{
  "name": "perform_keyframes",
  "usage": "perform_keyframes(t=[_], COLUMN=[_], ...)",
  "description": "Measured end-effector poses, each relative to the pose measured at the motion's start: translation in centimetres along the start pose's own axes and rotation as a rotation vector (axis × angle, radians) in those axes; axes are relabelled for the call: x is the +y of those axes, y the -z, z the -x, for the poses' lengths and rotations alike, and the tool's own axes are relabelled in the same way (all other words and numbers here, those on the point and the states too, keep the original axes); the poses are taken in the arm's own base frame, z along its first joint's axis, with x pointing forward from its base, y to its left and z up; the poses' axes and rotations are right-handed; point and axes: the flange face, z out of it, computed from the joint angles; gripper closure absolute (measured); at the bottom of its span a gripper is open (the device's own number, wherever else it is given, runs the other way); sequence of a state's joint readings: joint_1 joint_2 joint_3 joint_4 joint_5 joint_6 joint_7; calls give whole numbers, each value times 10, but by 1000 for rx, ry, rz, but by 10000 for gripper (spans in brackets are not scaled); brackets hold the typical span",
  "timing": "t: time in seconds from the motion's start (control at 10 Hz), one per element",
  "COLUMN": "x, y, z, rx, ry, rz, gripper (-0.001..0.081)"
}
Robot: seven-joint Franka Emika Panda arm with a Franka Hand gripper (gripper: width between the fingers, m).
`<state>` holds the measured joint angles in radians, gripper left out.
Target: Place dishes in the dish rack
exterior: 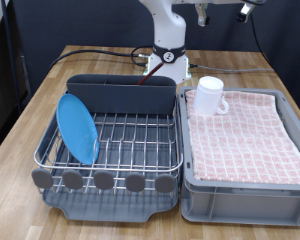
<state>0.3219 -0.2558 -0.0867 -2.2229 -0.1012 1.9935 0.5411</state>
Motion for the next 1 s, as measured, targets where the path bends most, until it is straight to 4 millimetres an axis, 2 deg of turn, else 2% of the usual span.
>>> perform_keyframes(t=[0.6,1.0], x=[-24,-34], y=[-14,-22], z=[46,67], rx=[2,-21], ry=[173,236], rz=[-5,14], gripper=[4,4])
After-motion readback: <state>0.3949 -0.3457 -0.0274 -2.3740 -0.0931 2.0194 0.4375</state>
